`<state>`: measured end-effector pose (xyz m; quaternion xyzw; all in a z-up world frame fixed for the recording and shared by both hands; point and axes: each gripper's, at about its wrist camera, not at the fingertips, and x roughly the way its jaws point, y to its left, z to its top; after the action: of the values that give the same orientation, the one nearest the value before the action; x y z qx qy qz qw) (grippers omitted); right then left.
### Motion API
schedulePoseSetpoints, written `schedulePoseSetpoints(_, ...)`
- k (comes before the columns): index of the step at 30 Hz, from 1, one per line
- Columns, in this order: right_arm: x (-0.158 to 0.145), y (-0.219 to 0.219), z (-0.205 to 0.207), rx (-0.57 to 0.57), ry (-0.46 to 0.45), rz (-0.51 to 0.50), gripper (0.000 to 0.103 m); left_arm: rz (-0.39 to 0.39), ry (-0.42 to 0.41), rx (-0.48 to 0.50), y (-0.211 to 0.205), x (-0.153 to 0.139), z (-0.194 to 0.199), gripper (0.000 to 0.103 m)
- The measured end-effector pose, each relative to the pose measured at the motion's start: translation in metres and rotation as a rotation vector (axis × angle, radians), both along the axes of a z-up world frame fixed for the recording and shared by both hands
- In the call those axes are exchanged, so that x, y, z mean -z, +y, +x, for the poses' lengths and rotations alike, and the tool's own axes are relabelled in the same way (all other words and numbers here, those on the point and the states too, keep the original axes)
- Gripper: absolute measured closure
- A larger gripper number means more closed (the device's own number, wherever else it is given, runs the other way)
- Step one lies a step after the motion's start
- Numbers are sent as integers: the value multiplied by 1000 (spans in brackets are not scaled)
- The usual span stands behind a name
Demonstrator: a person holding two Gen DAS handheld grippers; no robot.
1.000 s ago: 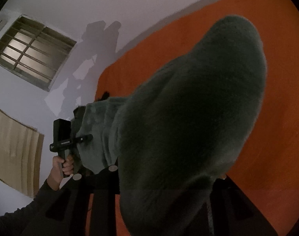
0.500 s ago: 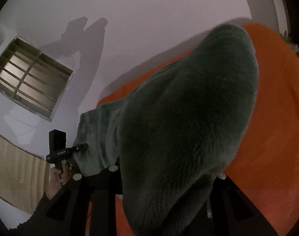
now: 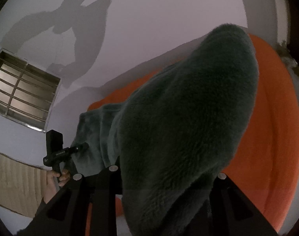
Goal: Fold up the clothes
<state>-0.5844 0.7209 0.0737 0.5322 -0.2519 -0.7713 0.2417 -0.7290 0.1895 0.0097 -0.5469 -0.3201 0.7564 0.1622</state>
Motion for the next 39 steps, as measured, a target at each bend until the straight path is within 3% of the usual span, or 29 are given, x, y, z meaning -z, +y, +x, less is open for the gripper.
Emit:
schedulePoseSetpoints(4,33,32,-78,-3,-5,-14,78,35,-17,-36,17,37,-65,81)
schedulePoseSetpoints(12,109,82,-210,30,-32,51,78,-18,-43,-5,54,107,-194,81)
schedulePoseSetpoints(16,149,84,-261,76,-8,196,77,-27,-38,-32,59,142,-234,80)
schedulePoseSetpoints(17,164,86,-273,96,-25,224,74,-45,-50,-41,59,153,-239,79)
schedulePoseSetpoints(19,189,91,-291,163,-84,271,50,-77,-97,-67,57,174,-246,68)
schedulePoseSetpoints(21,209,102,-302,283,-144,320,43,-74,-182,-131,40,189,-247,63)
schedulePoseSetpoints(23,208,112,-302,369,-122,354,33,6,-176,-191,15,188,-240,59)
schedulePoseSetpoints(25,198,118,-300,438,-69,406,28,-34,-136,-216,-8,172,-224,55)
schedulePoseSetpoints(27,169,113,-290,481,61,517,27,-105,-54,-236,15,144,-222,49)
schedulePoseSetpoints(29,140,85,-281,511,184,567,27,-180,28,-242,25,120,-218,43)
schedulePoseSetpoints(30,132,86,-273,503,227,567,27,-209,68,-218,36,110,-215,41)
schedulePoseSetpoints(32,129,75,-260,376,286,492,27,-255,130,-148,53,96,-210,37)
schedulePoseSetpoints(35,158,39,-264,202,234,469,30,-343,198,-50,82,91,-189,33)
schedulePoseSetpoints(36,171,35,-269,198,208,496,37,-384,216,-34,98,94,-189,33)
schedulePoseSetpoints(39,209,41,-287,276,146,496,37,-500,259,-10,130,109,-189,33)
